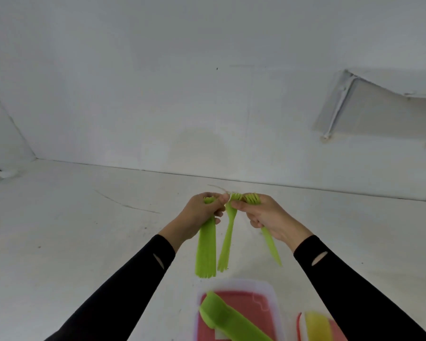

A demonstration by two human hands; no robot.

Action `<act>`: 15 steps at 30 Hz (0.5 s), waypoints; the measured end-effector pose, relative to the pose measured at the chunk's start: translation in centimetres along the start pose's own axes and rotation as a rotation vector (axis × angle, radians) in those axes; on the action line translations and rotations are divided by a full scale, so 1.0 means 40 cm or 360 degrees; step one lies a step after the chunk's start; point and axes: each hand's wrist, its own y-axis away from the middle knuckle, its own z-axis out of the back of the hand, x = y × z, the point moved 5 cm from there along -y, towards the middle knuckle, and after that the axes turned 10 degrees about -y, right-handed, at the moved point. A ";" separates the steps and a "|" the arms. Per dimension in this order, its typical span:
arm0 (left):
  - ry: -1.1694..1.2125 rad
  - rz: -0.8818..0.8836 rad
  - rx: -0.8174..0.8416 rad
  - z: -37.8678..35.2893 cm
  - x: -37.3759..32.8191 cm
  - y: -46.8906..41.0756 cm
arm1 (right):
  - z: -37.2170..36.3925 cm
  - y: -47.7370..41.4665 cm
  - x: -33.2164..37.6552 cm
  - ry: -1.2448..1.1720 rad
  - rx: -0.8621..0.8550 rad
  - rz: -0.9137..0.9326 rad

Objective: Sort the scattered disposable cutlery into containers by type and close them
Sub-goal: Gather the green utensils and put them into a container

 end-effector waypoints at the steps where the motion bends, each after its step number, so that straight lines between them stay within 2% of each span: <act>1: 0.0018 0.0020 0.0006 -0.033 -0.006 -0.016 | 0.031 0.005 0.003 -0.0003 0.0013 -0.0024; 6: 0.0338 0.0051 0.0242 -0.222 -0.019 -0.071 | 0.180 0.015 0.002 0.0001 0.0001 -0.0033; 9: 0.0471 0.0068 0.0332 -0.313 -0.023 -0.080 | 0.249 0.012 -0.009 0.0050 -0.0095 -0.0045; 12: 0.0559 0.0112 0.0259 -0.362 -0.004 -0.096 | 0.296 0.008 -0.021 0.0024 -0.0129 -0.0086; 15: 0.0725 0.0229 0.0151 -0.409 0.047 -0.095 | 0.355 0.009 -0.070 -0.0122 -0.0249 -0.0296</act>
